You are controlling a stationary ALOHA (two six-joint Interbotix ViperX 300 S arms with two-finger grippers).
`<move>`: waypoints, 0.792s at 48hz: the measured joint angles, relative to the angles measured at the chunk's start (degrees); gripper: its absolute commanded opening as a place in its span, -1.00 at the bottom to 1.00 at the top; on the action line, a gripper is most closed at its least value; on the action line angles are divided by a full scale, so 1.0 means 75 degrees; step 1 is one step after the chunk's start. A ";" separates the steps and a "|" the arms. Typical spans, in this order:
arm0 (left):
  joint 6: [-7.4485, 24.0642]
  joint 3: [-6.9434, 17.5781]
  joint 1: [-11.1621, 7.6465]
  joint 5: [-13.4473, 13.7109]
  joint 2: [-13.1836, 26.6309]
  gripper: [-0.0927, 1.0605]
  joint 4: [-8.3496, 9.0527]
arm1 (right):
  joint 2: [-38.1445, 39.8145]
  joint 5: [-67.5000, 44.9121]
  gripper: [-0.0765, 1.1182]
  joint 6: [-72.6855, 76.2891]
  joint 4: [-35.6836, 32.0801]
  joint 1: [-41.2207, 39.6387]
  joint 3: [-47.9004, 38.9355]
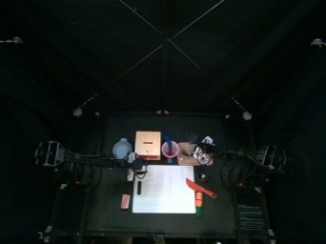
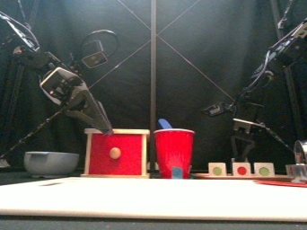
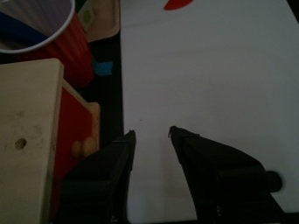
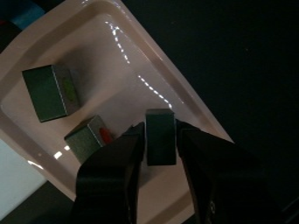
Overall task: Place sushi on board then cut the sushi with the knife then place the pieces on the plate
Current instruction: Place the 4 sushi pieces on the plate
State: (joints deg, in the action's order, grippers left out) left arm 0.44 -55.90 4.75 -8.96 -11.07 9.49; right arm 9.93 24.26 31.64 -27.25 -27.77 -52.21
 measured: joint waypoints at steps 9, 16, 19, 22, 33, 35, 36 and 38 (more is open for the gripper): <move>0.0000 0.0000 0.0000 0.0000 -0.0023 0.50 -0.0012 | 0.0246 0.0270 0.50 0.0000 0.0000 0.0023 0.0000; -0.0023 0.0000 0.0012 0.0012 -0.0246 0.50 -0.0012 | 0.0914 0.0586 0.50 0.0023 0.0000 0.0492 0.0059; -0.0023 -0.0012 0.0012 0.0023 -0.0363 0.50 -0.0023 | 0.1254 0.0598 0.50 0.0000 -0.0023 0.0973 0.0105; -0.0023 -0.0070 0.0012 0.0023 -0.0492 0.50 -0.0047 | 0.1617 0.0492 0.50 0.0000 -0.0035 0.1559 0.0129; -0.0035 -0.0305 0.0000 0.0035 -0.0879 0.50 -0.0281 | 0.1969 -0.0152 0.50 0.0070 -0.0059 0.2707 0.0141; -0.0035 -0.0340 0.0000 0.0035 -0.0891 0.50 -0.0316 | 0.1934 -0.0234 0.50 0.0059 -0.0070 0.2777 0.0141; -0.0035 -0.0363 0.0000 0.0035 -0.0891 0.50 -0.0328 | 0.1910 -0.0258 0.50 0.0047 -0.0070 0.2801 0.0141; -0.0035 -0.0398 0.0000 0.0023 -0.0891 0.50 -0.0375 | 0.1840 -0.0281 0.50 0.0023 -0.0070 0.2824 0.0141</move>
State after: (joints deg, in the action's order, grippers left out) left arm 0.18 -58.89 4.75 -8.79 -17.75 6.68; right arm 23.73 22.15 31.82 -27.77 -6.59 -51.15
